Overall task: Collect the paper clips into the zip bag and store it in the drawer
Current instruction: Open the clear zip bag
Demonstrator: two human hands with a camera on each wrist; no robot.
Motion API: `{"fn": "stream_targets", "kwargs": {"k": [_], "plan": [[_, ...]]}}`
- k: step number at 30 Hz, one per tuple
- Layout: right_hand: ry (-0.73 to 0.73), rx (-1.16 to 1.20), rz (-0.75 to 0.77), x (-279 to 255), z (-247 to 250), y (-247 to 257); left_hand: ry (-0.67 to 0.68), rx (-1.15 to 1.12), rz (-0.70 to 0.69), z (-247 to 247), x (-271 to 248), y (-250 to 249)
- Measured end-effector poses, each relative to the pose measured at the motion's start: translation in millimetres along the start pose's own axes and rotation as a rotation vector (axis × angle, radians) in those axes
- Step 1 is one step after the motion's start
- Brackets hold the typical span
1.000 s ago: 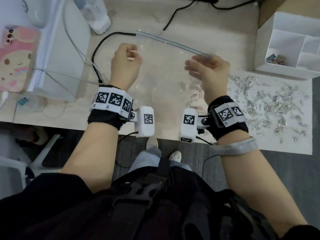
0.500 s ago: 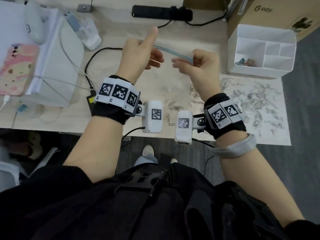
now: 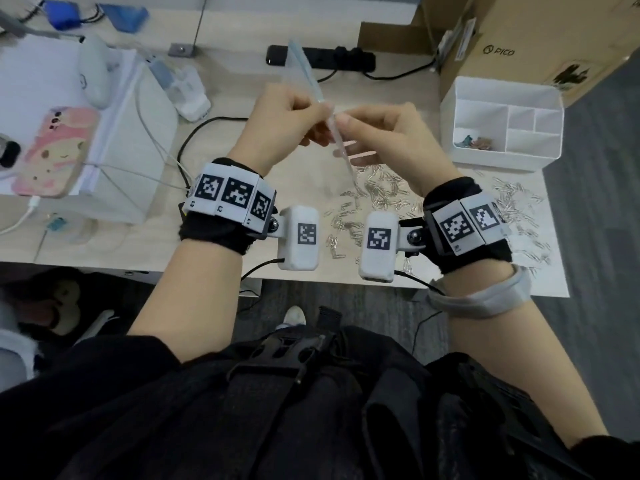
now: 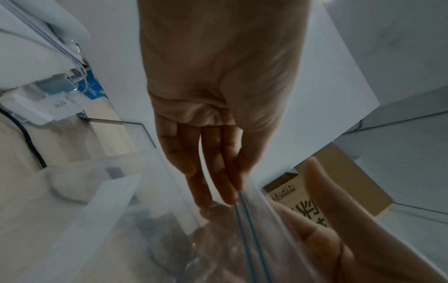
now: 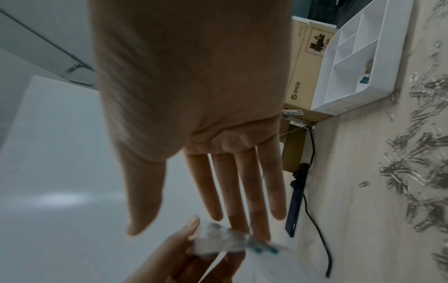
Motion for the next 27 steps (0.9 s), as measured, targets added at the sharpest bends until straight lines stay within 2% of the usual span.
{"fn": "stream_targets", "kwargs": {"k": [6,19,27], "plan": [[-0.049,-0.151,0.058,1,-3,13,0.04,-0.008,-0.041,-5,-5,-7],[-0.025,0.04,0.056,-8,-7,11,0.151,0.015,-0.09,-13,-12,-14],[-0.008,-0.107,0.054,-9,-9,16,0.235,0.002,-0.068,-23,-13,-7]]}}
Point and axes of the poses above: each hand's wrist, its own x-axis towards the middle knuckle, its own z-axis out of the back of the hand, y = z × x, the point moved 10 cm from there along x, towards the middle knuckle, and after that the axes turned 12 degrees about y, right-handed, at the moved point
